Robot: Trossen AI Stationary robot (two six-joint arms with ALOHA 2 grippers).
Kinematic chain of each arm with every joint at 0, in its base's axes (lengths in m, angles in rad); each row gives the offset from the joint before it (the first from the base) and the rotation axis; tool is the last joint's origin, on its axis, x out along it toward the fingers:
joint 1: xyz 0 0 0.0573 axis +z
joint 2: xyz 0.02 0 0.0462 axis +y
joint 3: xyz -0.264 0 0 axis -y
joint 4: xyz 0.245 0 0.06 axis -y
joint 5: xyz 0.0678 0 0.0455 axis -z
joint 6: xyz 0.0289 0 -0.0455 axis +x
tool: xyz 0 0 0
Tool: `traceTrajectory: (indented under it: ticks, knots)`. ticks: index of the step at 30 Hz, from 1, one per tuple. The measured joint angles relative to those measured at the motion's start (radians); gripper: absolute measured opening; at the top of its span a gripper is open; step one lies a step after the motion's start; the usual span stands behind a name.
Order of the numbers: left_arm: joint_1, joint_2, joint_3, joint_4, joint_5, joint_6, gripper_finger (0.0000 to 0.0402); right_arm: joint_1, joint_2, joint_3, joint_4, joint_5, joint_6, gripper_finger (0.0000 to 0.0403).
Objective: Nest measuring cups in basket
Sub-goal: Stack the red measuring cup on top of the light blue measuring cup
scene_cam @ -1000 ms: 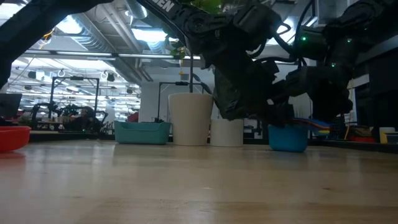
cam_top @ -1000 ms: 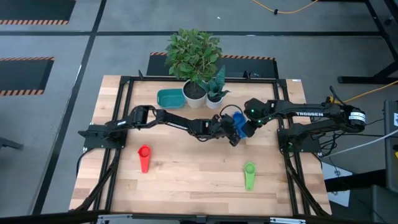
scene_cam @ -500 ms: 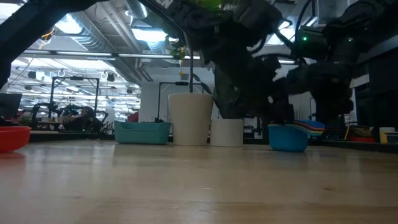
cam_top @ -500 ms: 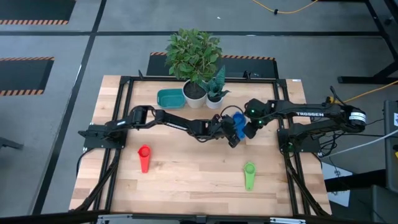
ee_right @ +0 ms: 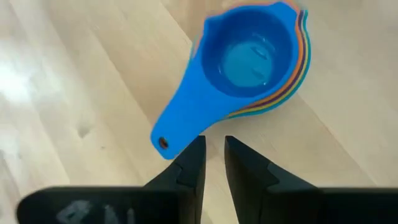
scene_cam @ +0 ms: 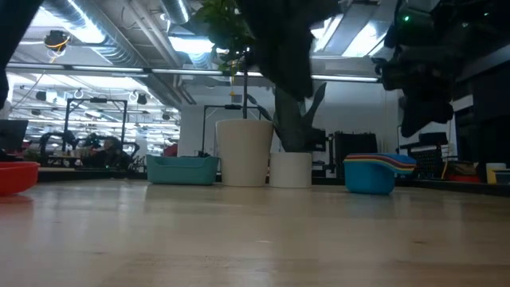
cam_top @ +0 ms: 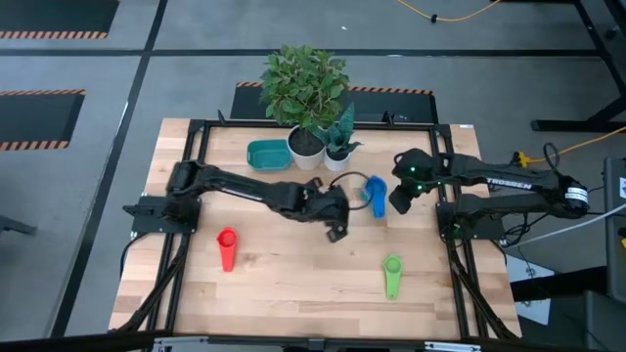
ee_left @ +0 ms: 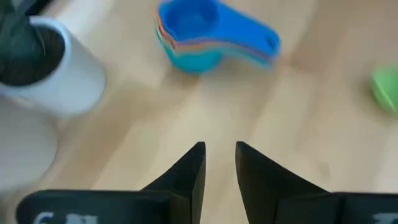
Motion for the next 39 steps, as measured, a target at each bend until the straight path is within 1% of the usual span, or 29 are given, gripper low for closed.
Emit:
traceTrajectory:
  ticks: [3, 7, 13, 15, 17, 20, 22, 24, 28, 30, 34, 39]
  knots:
    - [-0.043, -0.072, 0.000, -0.171, 0.050, -0.019, 0.0081, 0.003, -0.039, 0.000, -0.002, -0.006, -0.002, 0.0065]
    - [-0.109, -0.152, 0.000, -0.407, 0.065, -0.107, 0.0081, 0.009, -0.065, 0.000, 0.002, -0.014, -0.002, 0.0065]
    - [-0.191, -0.231, 0.000, -0.801, 0.056, -0.329, 0.0081, 0.012, -0.067, 0.000, 0.001, -0.015, -0.002, 0.0065]
    - [-0.210, -0.255, -0.011, -0.890, 0.051, -0.401, 0.0081, 0.012, -0.067, 0.000, 0.000, -0.015, -0.002, 0.0065]
    - [-0.220, -0.293, -0.058, -0.887, 0.054, -0.432, 0.0081, 0.012, -0.067, 0.000, -0.001, -0.016, -0.002, 0.0065]
    - [-0.227, -0.391, -0.176, -0.852, 0.069, -0.467, 0.0081, 0.013, -0.067, 0.000, -0.004, -0.016, -0.004, 0.0065]
    - [-0.224, -0.465, -0.297, -0.850, 0.081, -0.524, 0.0081, 0.014, -0.067, 0.000, -0.004, -0.016, -0.005, 0.0065]
    - [-0.219, -0.546, -0.423, -0.812, 0.092, -0.579, 0.0081, 0.018, -0.067, 0.000, -0.004, -0.016, -0.004, 0.0065]
    - [-0.214, -0.714, -0.667, -0.650, 0.191, -0.676, 0.0081, 0.018, -0.067, 0.000, 0.001, -0.016, -0.003, 0.0065]
    - [-0.216, -0.778, -0.764, -0.575, 0.217, -0.736, 0.0081, 0.018, -0.067, 0.000, 0.003, -0.016, -0.003, 0.0065]
    - [-0.224, -0.852, -0.906, -0.518, 0.244, -0.827, 0.0081, 0.018, -0.067, 0.000, 0.003, -0.016, -0.003, 0.0065]
    - [-0.222, -0.863, -0.995, -0.504, 0.274, -0.900, 0.0081, 0.018, -0.067, 0.000, 0.004, -0.016, -0.003, 0.0065]
